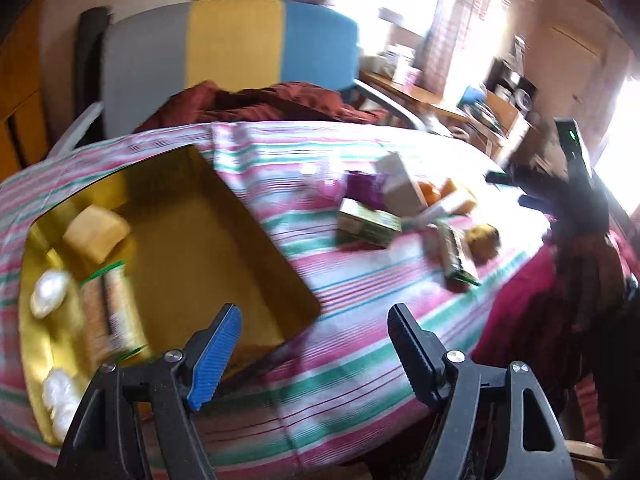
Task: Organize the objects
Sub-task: 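Move the left gripper back to the table and grasp the second cracker packet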
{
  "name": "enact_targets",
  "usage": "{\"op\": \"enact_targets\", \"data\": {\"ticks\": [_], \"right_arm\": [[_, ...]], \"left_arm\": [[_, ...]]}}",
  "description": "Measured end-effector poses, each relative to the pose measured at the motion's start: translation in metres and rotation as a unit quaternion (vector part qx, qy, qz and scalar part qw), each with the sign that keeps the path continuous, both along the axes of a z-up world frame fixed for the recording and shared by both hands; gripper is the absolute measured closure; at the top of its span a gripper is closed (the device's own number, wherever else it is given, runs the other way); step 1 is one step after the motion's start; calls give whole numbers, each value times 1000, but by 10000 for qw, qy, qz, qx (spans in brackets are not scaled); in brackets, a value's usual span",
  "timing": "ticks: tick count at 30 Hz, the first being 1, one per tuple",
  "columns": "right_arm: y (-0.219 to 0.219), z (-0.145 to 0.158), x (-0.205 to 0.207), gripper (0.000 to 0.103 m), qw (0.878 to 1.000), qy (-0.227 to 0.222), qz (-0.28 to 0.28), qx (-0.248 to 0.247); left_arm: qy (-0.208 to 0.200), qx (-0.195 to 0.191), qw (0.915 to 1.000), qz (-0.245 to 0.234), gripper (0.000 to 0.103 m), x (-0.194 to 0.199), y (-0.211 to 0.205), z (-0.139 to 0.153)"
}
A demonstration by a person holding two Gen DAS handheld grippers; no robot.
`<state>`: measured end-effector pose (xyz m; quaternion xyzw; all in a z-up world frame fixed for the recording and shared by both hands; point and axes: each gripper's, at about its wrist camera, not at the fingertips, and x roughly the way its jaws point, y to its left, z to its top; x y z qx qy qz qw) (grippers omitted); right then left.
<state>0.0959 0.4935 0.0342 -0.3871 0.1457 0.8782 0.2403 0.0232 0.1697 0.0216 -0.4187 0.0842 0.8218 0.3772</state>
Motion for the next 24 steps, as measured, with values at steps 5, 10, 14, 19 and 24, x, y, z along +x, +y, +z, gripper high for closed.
{"op": "enact_targets", "data": {"ticks": [5,10,14,19,24], "right_arm": [[57,-18,26,0,9843,636,-836,-1417],[80,-26,50,0,9554,1364,-1359,-2239],[76,-24,50,0,9540,1479,-1239,-2293],[75,-24,47,0,9563,1454,-1064,-2302],[78,-26,47,0,9532,1543,-1041,-2382]], "left_arm": [[126,-121,9986,-493,26,7,40,-5],[13,-166,9958,-905,26,10,84,-17],[-215,-299,9937,-1061,26,9,119,-34],[-386,-369,9906,-1260,26,14,148,-44],[-421,-416,9874,-1467,25,18,175,-48]]}}
